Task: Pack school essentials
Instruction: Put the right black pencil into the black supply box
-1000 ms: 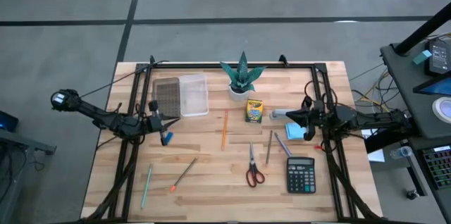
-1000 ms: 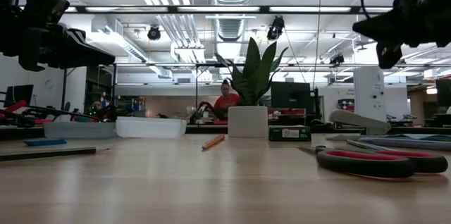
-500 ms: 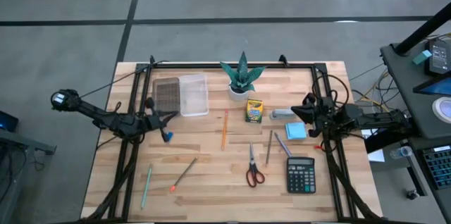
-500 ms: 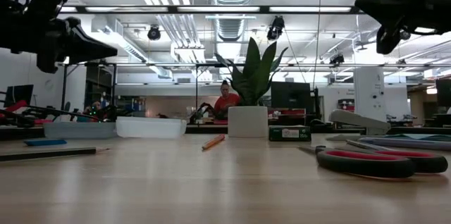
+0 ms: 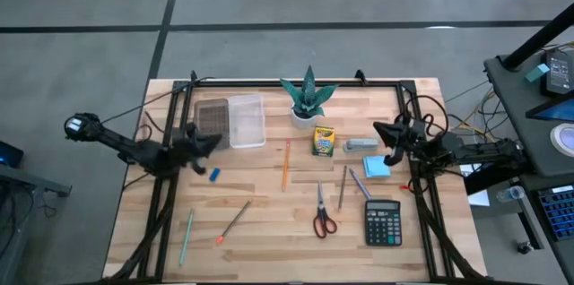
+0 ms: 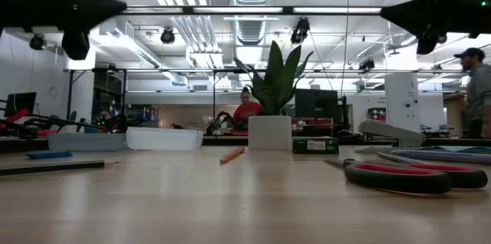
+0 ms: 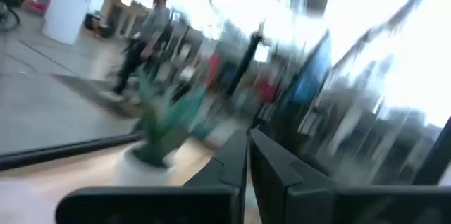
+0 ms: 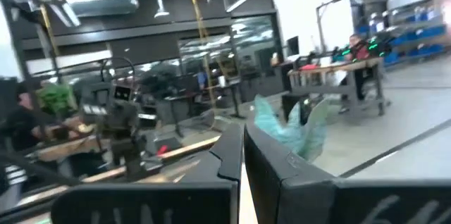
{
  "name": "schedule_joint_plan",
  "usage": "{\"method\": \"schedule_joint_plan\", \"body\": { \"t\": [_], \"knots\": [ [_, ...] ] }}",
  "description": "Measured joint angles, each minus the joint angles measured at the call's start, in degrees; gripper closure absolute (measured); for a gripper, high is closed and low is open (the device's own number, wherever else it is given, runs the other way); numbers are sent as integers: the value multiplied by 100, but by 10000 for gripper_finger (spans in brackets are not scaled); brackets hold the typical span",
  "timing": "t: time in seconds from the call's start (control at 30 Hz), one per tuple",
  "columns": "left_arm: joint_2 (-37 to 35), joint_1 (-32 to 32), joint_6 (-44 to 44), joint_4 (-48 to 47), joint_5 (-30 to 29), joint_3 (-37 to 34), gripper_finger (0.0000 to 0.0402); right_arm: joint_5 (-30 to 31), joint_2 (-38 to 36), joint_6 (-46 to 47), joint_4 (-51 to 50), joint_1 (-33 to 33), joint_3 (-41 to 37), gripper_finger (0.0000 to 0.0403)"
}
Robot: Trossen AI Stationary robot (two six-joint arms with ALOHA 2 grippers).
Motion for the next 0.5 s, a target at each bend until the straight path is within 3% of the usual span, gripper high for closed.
{"method": "schedule_joint_plan", "body": {
  "t": [0.17, 0.5],
  "knots": [
    [-41, 0, 577, 872, -6, 0, 401, 6, 315, -353, 540, -94, 26, 394],
    [-6, 2, 2058, 2163, 25, 7, 401, 2, 1543, -1381, 509, -107, 793, 394]
  ]
}}
